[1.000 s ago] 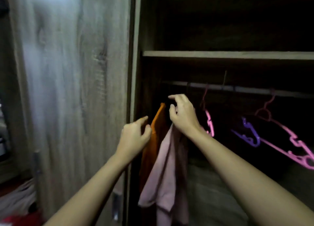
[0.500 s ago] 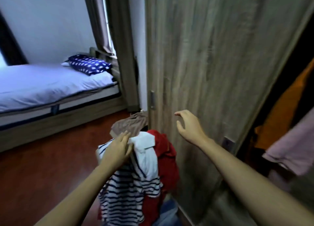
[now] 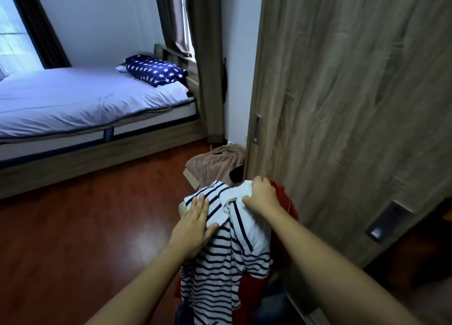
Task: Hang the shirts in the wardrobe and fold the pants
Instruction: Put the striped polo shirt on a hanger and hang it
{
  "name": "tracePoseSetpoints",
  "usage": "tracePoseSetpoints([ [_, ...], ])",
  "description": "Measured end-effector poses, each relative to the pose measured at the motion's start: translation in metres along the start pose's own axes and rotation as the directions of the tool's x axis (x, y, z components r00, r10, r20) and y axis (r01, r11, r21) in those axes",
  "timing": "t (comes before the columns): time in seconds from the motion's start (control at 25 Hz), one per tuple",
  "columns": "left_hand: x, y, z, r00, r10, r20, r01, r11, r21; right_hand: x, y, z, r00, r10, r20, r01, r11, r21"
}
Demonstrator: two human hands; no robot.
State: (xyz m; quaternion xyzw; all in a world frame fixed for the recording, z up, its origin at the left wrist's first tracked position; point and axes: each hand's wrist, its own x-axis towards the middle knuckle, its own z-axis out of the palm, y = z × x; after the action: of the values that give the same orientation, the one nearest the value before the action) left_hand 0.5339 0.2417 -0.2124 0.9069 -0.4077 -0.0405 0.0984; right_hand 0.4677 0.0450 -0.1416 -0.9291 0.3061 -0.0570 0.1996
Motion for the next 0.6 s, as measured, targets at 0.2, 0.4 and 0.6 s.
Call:
tracePoseSetpoints([
  [0.2,0.0,0.008,-0.031,0.964,-0.019,-0.263,-0.009,0.994,-0.107,0.005,-0.002,-0.033,0.994,0.055,-0.091,-0.052,0.998,0.041],
  [0.4,0.059,0.038,-0.143,0.933,0.185,-0.309,-0.327,0.793,-0.514,-0.023,-0.05,-0.09,0.927,-0.277,-0.253,0.329,0.923,0.198],
  [0.6,0.079,0.066,-0.196,0.859,0.512,-0.018,-0.433,0.706,-0.56,-0.071,-0.059,-0.182,0.869,-0.2,-0.453,0.361,0.881,0.304],
])
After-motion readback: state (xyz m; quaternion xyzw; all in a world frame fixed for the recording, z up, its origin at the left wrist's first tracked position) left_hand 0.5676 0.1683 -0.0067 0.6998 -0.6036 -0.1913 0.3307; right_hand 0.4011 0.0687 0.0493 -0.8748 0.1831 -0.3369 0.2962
